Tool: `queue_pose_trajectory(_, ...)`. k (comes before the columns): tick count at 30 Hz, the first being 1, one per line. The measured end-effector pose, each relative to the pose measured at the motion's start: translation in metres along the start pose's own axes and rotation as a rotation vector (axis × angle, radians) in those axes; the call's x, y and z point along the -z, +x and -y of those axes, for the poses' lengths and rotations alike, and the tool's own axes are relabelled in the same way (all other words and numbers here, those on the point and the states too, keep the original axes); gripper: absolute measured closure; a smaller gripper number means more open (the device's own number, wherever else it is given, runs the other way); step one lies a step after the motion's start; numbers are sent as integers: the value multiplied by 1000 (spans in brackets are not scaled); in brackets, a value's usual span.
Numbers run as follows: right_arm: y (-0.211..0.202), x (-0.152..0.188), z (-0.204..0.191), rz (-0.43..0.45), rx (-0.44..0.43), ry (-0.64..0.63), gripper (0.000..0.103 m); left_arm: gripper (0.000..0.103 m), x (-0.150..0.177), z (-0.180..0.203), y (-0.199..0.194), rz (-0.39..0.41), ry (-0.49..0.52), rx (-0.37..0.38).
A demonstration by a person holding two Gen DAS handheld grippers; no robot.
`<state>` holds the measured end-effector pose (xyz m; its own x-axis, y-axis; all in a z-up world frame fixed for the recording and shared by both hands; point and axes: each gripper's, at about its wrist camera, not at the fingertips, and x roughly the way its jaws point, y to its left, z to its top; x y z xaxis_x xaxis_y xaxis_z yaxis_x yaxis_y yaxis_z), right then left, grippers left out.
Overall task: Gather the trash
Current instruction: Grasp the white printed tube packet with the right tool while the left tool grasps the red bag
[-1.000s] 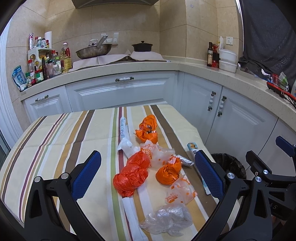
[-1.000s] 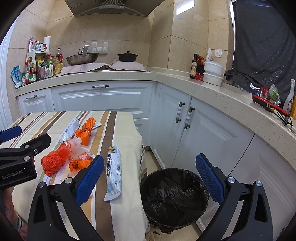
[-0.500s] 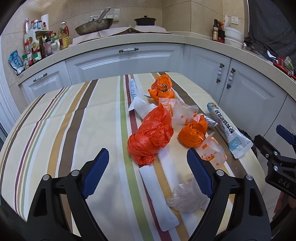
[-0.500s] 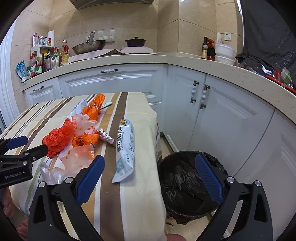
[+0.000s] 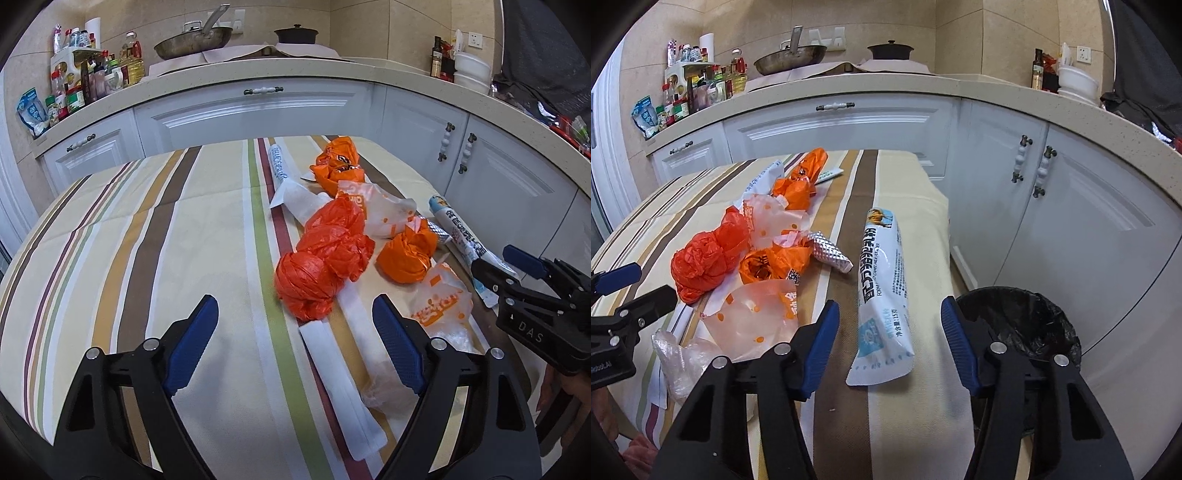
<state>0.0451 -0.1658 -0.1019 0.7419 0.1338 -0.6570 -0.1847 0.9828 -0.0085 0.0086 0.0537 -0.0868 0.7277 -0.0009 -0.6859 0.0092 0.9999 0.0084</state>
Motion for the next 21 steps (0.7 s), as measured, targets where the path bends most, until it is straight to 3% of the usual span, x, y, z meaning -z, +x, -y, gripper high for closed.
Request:
queue_pose_trajectory(4, 4, -1, 1, -11, -13, 4, 56, 20, -9, 1, 8, 29, 12, -24)
queue_pose_trajectory(7, 8, 1, 2, -25, -40, 8, 67, 22, -17, 0, 18, 31, 8, -23)
queue_pose_trajectory(10, 10, 1, 0, -29, -45, 5, 71, 34, -20, 1, 26, 28, 18, -15)
queue_pose_trajectory(12, 8, 2, 0, -22, -47, 6, 72, 47, -20, 2, 30, 24, 33, -6)
queue_pose_trajectory(18, 4, 3, 1, 1, -55, 8, 73, 66, -19, 1, 31, 29, 33, 32)
queue_pose_trajectory(21, 2, 4, 1, 12, -54, 12, 74, 69, -19, -3, 30, 32, 19, 45)
